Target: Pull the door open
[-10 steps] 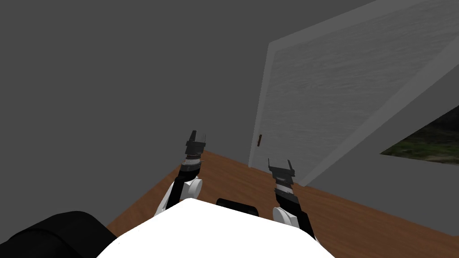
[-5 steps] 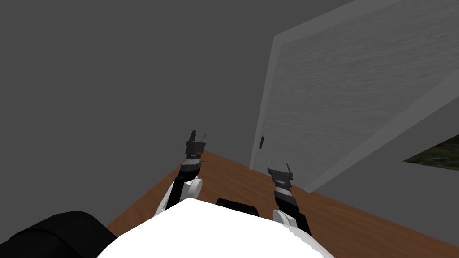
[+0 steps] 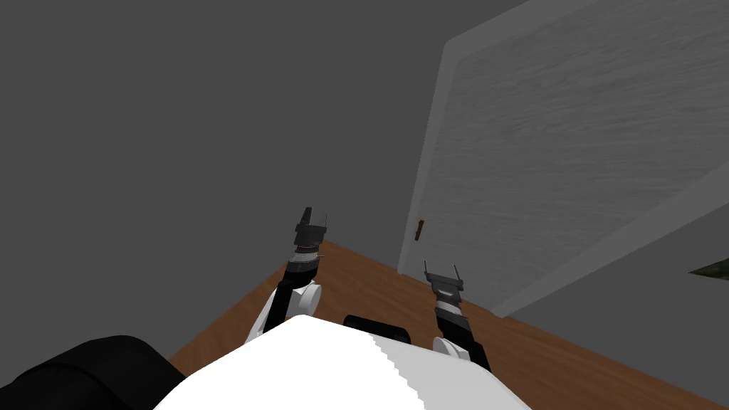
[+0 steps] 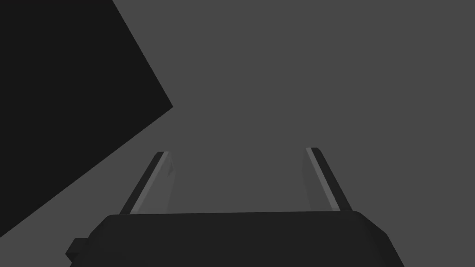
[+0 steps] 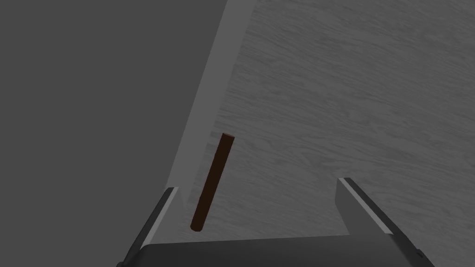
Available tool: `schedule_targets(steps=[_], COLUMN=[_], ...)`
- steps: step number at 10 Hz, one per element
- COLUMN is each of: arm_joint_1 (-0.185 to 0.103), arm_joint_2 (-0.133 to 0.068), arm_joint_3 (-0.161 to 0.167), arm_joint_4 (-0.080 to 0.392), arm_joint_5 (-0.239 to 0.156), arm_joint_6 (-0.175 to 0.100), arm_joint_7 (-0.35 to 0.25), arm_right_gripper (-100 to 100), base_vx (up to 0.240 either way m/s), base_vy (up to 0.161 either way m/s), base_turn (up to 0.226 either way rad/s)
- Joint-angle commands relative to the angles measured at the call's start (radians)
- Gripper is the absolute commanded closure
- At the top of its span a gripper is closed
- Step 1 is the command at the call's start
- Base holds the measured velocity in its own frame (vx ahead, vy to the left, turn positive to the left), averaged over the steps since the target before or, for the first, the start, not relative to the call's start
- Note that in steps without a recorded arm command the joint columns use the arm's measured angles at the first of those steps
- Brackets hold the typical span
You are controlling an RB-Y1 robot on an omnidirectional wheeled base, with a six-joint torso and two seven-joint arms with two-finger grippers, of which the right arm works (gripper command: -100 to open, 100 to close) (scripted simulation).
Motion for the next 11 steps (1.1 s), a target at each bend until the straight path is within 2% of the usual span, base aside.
schedule_targets(steps=[1,11], arm_joint_1=[-0.006,-0.047], arm_joint_2=[-0.008,-0.053], arm_joint_3=[0.010,0.062], arm_joint_4=[0.032,0.222], arm_joint_5=[-0.022,-0.145], arm_joint_6=[-0.011,-0.070], arm_joint_7=[-0.036,-0.226], arm_right_gripper=[-100,-100], base_vx=[0.106,0.098], base_vy=[-0.009,-0.012], base_turn=[0.045,0.041])
